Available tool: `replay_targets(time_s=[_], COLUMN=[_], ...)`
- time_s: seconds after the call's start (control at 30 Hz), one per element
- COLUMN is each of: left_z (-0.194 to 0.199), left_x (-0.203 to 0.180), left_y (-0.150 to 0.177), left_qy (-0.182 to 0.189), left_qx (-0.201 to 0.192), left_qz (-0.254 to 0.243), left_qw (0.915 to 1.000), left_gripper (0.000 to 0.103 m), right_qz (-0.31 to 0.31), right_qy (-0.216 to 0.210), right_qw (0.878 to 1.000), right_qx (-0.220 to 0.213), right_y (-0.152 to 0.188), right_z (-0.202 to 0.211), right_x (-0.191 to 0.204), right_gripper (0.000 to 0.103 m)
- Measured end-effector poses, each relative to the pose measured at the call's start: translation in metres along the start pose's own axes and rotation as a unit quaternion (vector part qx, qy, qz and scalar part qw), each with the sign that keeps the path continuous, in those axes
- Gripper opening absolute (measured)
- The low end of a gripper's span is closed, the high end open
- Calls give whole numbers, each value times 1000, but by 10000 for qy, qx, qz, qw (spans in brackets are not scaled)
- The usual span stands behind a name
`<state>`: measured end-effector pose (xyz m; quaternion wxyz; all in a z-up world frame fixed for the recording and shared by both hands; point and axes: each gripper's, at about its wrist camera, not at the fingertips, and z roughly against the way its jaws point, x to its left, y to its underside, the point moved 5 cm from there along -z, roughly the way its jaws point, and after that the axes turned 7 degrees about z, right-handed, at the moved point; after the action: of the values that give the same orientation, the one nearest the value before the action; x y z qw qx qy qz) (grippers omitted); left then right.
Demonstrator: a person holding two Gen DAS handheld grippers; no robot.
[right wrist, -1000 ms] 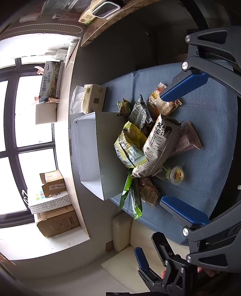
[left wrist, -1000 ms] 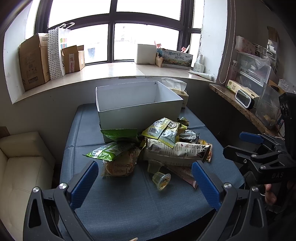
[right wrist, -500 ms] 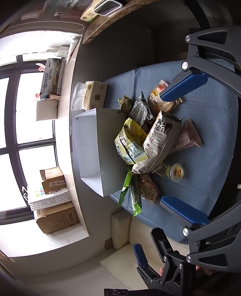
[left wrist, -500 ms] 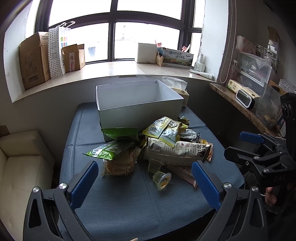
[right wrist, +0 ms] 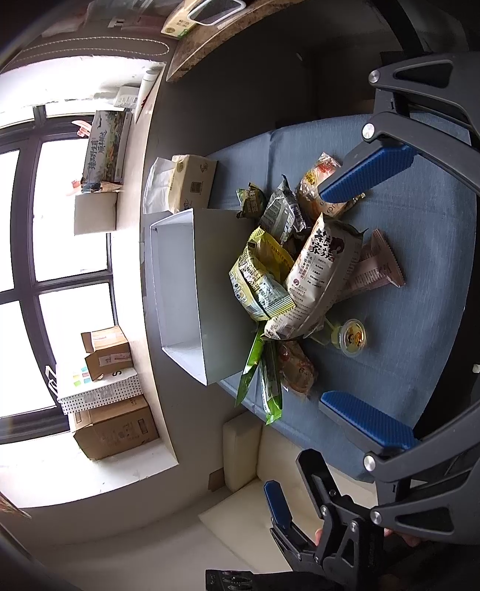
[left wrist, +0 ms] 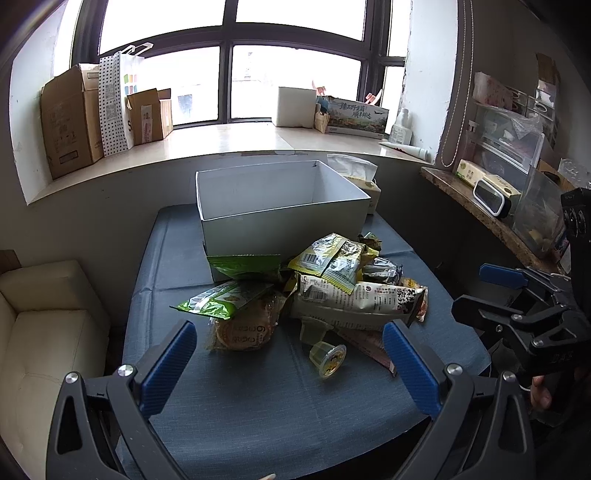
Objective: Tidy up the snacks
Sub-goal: 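Grasp a green seaweed packet with the right tool while the left tool grasps a green-white stick packet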
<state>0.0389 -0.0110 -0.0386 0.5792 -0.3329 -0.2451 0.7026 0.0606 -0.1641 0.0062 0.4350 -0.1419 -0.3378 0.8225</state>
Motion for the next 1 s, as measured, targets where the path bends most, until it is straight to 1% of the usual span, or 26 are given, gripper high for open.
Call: replay_targets(time_s=[0.13, 0.27, 0.43, 0.53, 0.6, 0.63, 0.7, 0.8, 0.87, 0.93, 0.97, 1.0], left_z=[3, 7, 11, 11, 11, 11, 10, 10, 10, 9, 8, 8], left_x=[9, 20, 33, 38, 41, 42, 45, 50, 54, 58, 60, 61], left_y=[-2, -3, -3, -4, -3, -3, -2, 1, 2, 3, 3, 4], left_qy=[-23, -77, -153, -209, -230, -229, -289, -298, -314, -338, -353, -355], left_qx=[-54, -108, -175, -193, -193, -192, -171, -167, -163, -137, -133, -131], left_qz=[74, 159, 244, 283, 310, 316, 320, 360, 399, 436, 458, 478], left_qw=[10000, 9998, 9994, 9992, 9991, 9991, 9989, 9988, 9986, 9984, 9982, 9981], left_gripper=[103, 103, 103, 103, 103, 103, 103, 103, 103, 103, 103, 103], right_qz=[138, 655, 1475, 1828, 2000, 2027, 1963, 1809, 1854, 2008, 2107, 2212], right_qy=[-162, -401, -471, -472, -548, -644, -979, -1211, -1237, -1135, -1055, -971], right_qw=[9997, 9968, 9874, 9819, 9781, 9770, 9756, 9760, 9748, 9729, 9717, 9701], right_qx=[-73, -216, -310, -155, -153, -180, -107, 3, 28, 128, 176, 216], right_y=[-2, -12, -29, -38, -45, -48, -55, -65, -69, -70, -70, -70], right_z=[-4, -15, -53, -89, -108, -117, -133, -159, -171, -185, -191, -197], right_x=[4, 20, 42, 54, 61, 63, 67, 70, 73, 78, 81, 85], right_gripper=[103, 103, 103, 103, 103, 103, 103, 103, 103, 103, 101, 95])
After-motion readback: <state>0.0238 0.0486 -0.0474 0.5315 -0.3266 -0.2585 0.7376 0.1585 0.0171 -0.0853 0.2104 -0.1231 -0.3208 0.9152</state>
